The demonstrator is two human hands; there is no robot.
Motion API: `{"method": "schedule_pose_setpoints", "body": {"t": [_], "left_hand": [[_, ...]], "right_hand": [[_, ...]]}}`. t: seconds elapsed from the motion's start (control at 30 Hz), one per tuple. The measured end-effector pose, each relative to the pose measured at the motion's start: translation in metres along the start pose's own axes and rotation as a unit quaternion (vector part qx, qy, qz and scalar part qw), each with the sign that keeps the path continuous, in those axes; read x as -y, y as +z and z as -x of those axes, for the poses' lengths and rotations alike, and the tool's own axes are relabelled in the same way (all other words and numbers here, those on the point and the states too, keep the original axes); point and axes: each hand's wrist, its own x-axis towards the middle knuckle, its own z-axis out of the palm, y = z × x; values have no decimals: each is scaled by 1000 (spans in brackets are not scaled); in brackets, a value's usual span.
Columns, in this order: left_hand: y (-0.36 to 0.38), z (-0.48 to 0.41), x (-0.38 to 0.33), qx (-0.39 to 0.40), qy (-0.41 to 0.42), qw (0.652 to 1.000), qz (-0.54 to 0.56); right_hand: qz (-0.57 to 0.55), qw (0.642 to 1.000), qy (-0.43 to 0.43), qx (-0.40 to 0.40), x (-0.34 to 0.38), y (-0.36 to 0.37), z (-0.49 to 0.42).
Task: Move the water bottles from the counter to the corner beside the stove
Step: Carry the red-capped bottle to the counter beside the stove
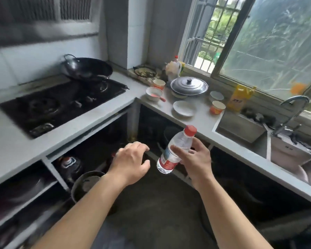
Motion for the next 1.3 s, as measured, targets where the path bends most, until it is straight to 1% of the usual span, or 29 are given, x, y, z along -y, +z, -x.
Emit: {"method": "schedule_pose_setpoints", "body": {"t": [0.1, 0.2, 0.33, 0.47, 0.6, 0.73, 0.87, 1.0, 1.17, 1.3], "left_hand": [[-14, 14, 37, -17, -65, 998, -17], [-25, 30, 64, -26, -127, 991, -25], [-43, 46, 88, -53, -182, 981, -43], [-64, 61, 106, -84, -250, 961, -80], [-78, 81, 117, -109, -305, 940, -110], [-90, 108, 123, -139, -354, 916, -128], [-103, 136, 130, -172, -387, 895, -139], [-114, 169, 143, -201, -420, 875, -133], [-124, 211, 169, -214, -437, 865, -124], [-142, 243, 203, -224, -435, 864, -115]], "right_hand": [[18, 998, -12, 56, 3, 44, -13], [6, 992, -1, 122, -2, 86, -25], [1, 980, -3, 197, -2, 136, -39], [-5, 961, -14, 277, 3, 187, -51], [-21, 940, -29, 340, 11, 227, -54], [-14, 918, -56, 392, 19, 259, -44], [-9, 900, -60, 433, 22, 288, -25], [3, 887, -66, 456, 22, 318, 1], [20, 872, -66, 485, 24, 358, 37], [24, 877, -71, 475, 28, 396, 68]]}}
